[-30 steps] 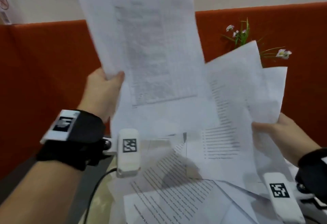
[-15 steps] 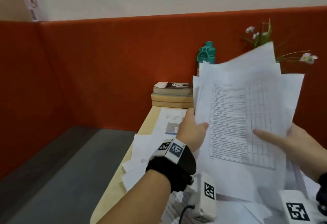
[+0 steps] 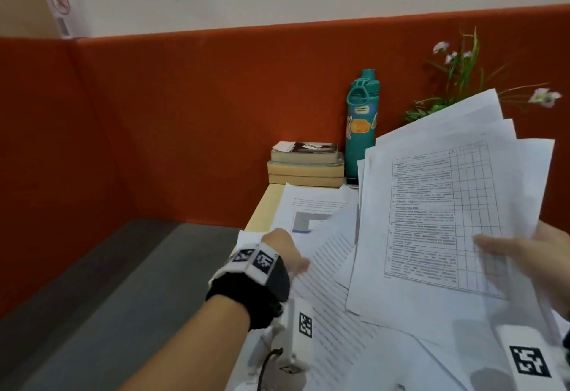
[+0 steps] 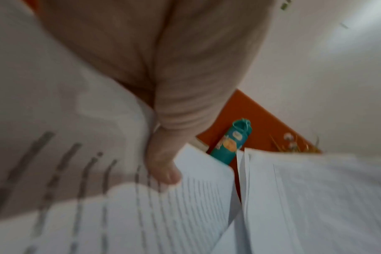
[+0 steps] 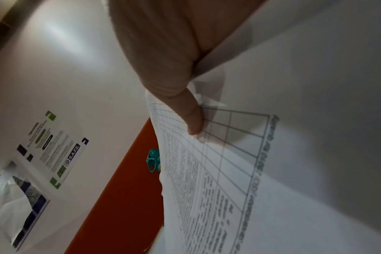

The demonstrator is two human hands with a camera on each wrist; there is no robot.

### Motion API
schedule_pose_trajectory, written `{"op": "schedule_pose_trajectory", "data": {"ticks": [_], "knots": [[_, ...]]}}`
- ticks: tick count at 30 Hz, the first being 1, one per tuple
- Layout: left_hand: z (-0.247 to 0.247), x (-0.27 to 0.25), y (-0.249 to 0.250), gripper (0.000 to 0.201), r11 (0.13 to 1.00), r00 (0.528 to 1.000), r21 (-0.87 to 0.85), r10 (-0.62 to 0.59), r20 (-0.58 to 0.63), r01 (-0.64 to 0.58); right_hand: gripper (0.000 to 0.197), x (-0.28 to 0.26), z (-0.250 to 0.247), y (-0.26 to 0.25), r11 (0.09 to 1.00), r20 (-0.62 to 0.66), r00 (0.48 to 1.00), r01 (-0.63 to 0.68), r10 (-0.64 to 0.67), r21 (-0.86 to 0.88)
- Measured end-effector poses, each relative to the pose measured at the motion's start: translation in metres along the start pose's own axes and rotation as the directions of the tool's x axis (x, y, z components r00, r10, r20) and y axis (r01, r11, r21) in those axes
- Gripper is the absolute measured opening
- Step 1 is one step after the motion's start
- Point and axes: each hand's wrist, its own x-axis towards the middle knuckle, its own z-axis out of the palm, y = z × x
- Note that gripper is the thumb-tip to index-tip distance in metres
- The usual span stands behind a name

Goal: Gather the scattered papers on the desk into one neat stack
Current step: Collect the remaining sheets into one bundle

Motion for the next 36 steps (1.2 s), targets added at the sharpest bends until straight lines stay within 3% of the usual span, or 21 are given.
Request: {"op": "schedule_pose_trajectory", "data": {"ticks": [4, 8, 13, 18, 21, 25, 28, 30, 36], "knots": [[-0.017, 0.016, -0.017, 0.036, 0.994, 0.992, -0.017, -0.106, -0.074, 0.105, 0.027, 0.002, -0.003, 0.001, 1.0, 0.009, 1.0, -0.021, 0.021, -0.001], [-0.002, 0.021, -0.021, 0.066, 0.984, 0.987, 0.075, -0.16, -0.016, 0.161, 0.04, 0.002, 0.003, -0.001, 0.999, 0.038, 0.999, -0.038, 0.038, -0.016], [-0.009, 0.031, -0.02, 0.056, 0.989, 0.991, 0.063, -0.133, -0.021, 0.134, 0.038, 0.003, 0.006, 0.0, 0.998, 0.042, 0.997, -0.063, 0.064, -0.022], [-0.017, 0.044, -0.018, 0.058, 0.993, 0.999, -0.101, -0.054, -0.001, 0.053, 0.034, 0.002, 0.005, 0.0, 0.997, 0.06, 0.995, -0.078, 0.079, -0.021], [-0.014, 0.049, -0.016, 0.017, 0.998, 0.996, -0.068, -0.015, -0.086, 0.009, 0.032, 0.0, 0.004, -0.001, 0.997, 0.071, 0.995, -0.068, 0.07, -0.025], [-0.013, 0.051, -0.008, 0.024, 0.984, 0.975, -0.173, 0.0, -0.222, -0.039, 0.036, 0.001, 0.003, -0.003, 0.998, 0.069, 0.995, -0.064, 0.065, -0.023], [-0.009, 0.053, -0.003, 0.031, 0.974, 0.986, -0.211, 0.052, -0.16, -0.086, 0.034, 0.001, 0.004, -0.002, 0.997, 0.079, 0.994, -0.072, 0.075, -0.033], [-0.012, 0.051, 0.0, 0.007, 0.97, 0.988, -0.221, 0.074, -0.132, -0.102, 0.034, 0.001, 0.005, -0.003, 0.997, 0.08, 0.994, -0.073, 0.076, -0.037], [-0.036, 0.041, 0.006, 0.025, 0.906, 0.929, -0.346, 0.116, -0.35, -0.243, 0.036, 0.003, 0.003, -0.004, 0.997, 0.081, 0.994, -0.07, 0.073, -0.045]]}}
